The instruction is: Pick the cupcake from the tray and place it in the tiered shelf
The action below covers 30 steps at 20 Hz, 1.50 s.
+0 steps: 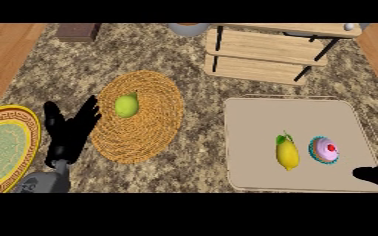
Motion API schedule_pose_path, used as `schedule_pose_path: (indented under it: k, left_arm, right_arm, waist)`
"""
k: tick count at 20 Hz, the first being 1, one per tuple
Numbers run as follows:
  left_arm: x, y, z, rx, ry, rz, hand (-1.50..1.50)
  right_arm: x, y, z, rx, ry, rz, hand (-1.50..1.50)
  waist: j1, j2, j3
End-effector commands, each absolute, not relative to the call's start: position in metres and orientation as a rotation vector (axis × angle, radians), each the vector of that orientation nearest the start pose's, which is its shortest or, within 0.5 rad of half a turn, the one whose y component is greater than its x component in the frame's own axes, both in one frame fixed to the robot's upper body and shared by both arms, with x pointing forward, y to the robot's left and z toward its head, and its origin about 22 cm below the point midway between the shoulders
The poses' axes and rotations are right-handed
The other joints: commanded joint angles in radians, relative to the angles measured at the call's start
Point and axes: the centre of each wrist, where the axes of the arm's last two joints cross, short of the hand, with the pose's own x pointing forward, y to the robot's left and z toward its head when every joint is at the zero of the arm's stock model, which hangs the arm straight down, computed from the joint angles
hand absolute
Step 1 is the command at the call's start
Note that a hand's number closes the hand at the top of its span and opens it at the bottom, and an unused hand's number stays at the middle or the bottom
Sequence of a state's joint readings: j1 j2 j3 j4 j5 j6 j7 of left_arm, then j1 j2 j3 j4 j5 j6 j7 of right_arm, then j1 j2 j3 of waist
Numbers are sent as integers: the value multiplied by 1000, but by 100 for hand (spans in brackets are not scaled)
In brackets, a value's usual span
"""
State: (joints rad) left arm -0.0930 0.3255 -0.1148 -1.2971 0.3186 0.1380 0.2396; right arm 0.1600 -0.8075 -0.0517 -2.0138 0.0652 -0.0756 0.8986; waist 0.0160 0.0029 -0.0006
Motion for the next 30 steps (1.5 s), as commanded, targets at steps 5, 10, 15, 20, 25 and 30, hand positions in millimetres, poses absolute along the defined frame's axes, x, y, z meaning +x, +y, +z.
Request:
schedule_pose_path:
  k: [5,10,15,20,25,30]
  left_arm:
    - [249,313,-18,82,-1102,31,0]
    - [241,282,-40,104,-1126,41,0]
    - [225,294,-21,77,-1111,48,0]
    - [253,293,-19,89,-1097,46,0]
    - [252,281,-20,91,-1108,54,0]
    - [265,294,-37,74,-1110,58,0]
  right_arm:
    - [216,-314,147,-833,-819,413,-150]
    - [217,-294,107,-862,-760,401,-150]
    - [220,-299,113,-922,-714,427,-150]
    - [222,-282,89,-925,-727,413,-150]
    - [221,-295,80,-951,-688,428,-150]
    - [243,-288,48,-995,-657,443,-150]
  waist:
    - [-13,-3,0]
    - [-14,-3,0]
    - [-11,-4,1]
    - [-16,-3,1]
    - [-17,-4,1]
    - [-18,-1,0]
